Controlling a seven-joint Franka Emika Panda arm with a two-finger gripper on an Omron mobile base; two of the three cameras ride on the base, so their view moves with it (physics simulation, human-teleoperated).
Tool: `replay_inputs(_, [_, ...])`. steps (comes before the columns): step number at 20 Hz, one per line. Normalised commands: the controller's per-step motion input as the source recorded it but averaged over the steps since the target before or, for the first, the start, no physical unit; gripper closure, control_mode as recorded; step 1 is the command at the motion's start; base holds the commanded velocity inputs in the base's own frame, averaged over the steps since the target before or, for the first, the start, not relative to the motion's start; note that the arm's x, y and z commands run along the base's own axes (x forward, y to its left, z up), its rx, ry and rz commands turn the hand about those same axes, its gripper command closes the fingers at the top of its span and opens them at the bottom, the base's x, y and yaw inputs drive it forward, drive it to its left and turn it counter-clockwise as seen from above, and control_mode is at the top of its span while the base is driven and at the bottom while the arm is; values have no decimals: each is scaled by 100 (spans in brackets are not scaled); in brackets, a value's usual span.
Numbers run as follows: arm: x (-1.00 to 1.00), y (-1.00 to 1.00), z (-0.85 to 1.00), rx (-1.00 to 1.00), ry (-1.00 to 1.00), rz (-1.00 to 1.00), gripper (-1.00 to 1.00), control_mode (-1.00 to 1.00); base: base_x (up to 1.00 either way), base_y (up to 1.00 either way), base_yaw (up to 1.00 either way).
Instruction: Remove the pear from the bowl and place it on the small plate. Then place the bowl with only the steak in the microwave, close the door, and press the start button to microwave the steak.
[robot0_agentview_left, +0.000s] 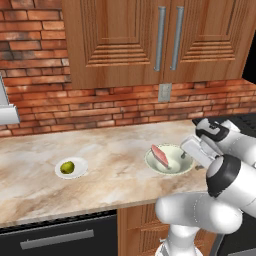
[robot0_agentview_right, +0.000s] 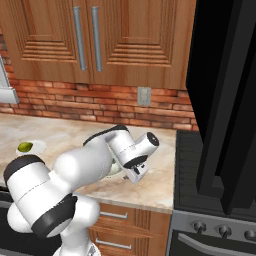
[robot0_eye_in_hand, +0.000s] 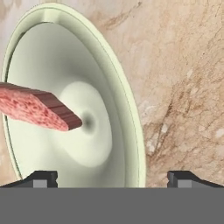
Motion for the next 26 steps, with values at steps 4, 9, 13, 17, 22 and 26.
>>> replay_inputs(4, [0, 0, -14, 0, 0, 4, -100, -100, 0, 0, 0])
replay_inputs(9, [0, 1, -7, 0, 0, 0, -100, -100, 0, 0, 0])
replay_inputs(13, [0, 3, -6, 0, 0, 0, 100, -100, 0, 0, 0])
replay_inputs(17, [0, 5, -3, 0, 0, 0, 100, -100, 0, 0, 0])
replay_inputs(22, [0, 11, 0, 0, 0, 0, 100, -100, 0, 0, 0])
replay_inputs(26, [0, 1, -2, 0, 1, 2, 100, -100, 0, 0, 0])
